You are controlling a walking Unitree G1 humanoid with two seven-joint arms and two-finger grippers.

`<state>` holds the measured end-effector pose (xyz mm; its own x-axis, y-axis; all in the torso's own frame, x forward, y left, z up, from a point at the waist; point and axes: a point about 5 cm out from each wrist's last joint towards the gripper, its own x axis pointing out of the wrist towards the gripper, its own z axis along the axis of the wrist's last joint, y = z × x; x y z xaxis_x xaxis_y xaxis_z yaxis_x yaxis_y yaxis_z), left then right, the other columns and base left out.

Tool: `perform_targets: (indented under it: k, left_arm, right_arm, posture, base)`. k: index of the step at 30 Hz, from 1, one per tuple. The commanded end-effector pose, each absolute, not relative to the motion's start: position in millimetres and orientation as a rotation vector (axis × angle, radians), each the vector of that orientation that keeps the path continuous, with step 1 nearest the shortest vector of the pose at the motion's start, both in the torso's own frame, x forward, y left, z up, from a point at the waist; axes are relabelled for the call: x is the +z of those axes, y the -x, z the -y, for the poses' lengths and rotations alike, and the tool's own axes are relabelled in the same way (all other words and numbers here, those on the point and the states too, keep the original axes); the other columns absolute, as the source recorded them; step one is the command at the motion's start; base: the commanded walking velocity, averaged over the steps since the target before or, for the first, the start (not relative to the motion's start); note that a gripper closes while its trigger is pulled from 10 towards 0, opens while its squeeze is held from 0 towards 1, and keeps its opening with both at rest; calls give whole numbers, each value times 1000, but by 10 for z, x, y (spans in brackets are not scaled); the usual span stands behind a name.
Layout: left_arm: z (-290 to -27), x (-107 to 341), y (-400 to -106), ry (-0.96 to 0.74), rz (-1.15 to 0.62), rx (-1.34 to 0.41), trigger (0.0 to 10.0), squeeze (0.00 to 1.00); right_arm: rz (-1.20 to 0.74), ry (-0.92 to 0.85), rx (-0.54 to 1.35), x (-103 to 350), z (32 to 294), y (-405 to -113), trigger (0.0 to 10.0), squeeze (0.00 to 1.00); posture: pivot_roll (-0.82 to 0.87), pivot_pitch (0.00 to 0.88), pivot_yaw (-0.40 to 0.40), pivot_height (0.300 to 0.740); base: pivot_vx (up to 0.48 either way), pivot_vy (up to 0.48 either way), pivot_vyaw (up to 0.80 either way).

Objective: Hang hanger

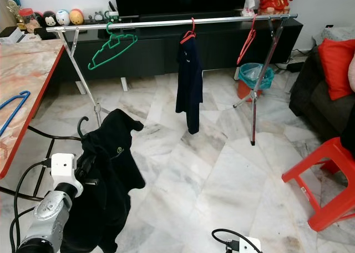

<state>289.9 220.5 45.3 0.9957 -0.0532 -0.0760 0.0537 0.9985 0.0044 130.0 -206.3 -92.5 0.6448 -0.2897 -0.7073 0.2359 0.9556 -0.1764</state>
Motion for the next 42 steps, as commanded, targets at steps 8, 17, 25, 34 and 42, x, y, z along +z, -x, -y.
perform_targets:
  k: [8, 17, 25, 34, 42]
  left_arm:
    - [-2254, 602, -3031, -3, -41, -30, 10000, 0]
    - [-2212, 585, -3025, -1, -47, -44, 10000, 0]
    - [-2184, 580, -3039, 7, -49, -43, 10000, 0]
    - [-2152, 563, -3038, 16, -56, -49, 10000, 0]
    - [-2123, 557, -3045, 21, -60, -59, 10000, 0]
  right_arm:
    - [-879, 74, -331, -960, 2106, -1243, 10000, 0]
    - [-926, 64, -334, -985, 2113, -1220, 10000, 0]
    - [-928, 49, -332, -987, 2121, -1213, 10000, 0]
    - [-914, 47, -293, -990, 2084, -1203, 10000, 0]
    - [-921, 39, -301, -994, 2082, -1198, 10000, 0]
  posture:
    - [-53, 0, 54, 740]
    - [-61, 0, 59, 740]
    - [-64, 0, 50, 740]
    - [-68, 0, 46, 740]
    - [-68, 0, 45, 740]
  base:
    - [335, 0, 0]
    - [337, 0, 0]
    - [336, 0, 0]
    - [337, 0, 0]
    - [338, 0, 400]
